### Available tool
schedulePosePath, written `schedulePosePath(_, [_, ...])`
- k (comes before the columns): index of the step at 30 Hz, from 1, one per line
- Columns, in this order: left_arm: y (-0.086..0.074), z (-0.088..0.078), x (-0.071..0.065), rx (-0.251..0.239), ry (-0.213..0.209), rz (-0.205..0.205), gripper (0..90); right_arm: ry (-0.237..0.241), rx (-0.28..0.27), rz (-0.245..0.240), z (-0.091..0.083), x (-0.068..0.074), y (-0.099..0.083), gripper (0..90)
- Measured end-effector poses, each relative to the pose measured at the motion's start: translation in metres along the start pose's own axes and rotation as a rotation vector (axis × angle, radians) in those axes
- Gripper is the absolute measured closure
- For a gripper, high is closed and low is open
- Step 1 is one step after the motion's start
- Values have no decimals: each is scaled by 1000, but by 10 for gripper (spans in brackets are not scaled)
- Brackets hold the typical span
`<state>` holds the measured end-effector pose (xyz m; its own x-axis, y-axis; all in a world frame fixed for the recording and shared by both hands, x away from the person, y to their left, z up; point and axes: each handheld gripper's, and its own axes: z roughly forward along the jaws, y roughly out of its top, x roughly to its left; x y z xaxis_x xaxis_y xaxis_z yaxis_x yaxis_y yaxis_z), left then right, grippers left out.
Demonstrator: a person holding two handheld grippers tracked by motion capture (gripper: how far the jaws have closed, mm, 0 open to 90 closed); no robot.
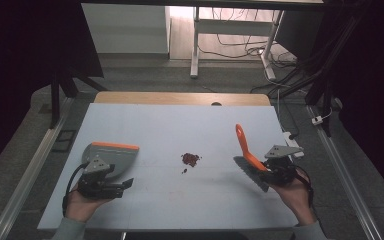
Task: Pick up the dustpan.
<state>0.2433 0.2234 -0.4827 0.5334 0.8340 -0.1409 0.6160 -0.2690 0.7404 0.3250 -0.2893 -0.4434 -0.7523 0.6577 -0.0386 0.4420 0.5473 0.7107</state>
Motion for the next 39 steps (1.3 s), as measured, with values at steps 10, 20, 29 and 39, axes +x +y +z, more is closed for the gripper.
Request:
schedulePosePath(10, [5, -1, -2, -1, 19, 16, 163, -12, 15, 1, -1, -1, -2, 708])
schedulePosePath(20, [8, -4, -3, -2, 29, 19, 166, -26, 13, -2, -3, 0, -1, 708])
schedulePosePath(29, [21, -9, -9, 7, 59, 21, 167, -28, 27, -12, -5, 0, -1, 708])
schedulePosePath(39, [35, -18, -9, 35, 130, -22, 166, -21, 33, -10, -4, 0, -2, 708])
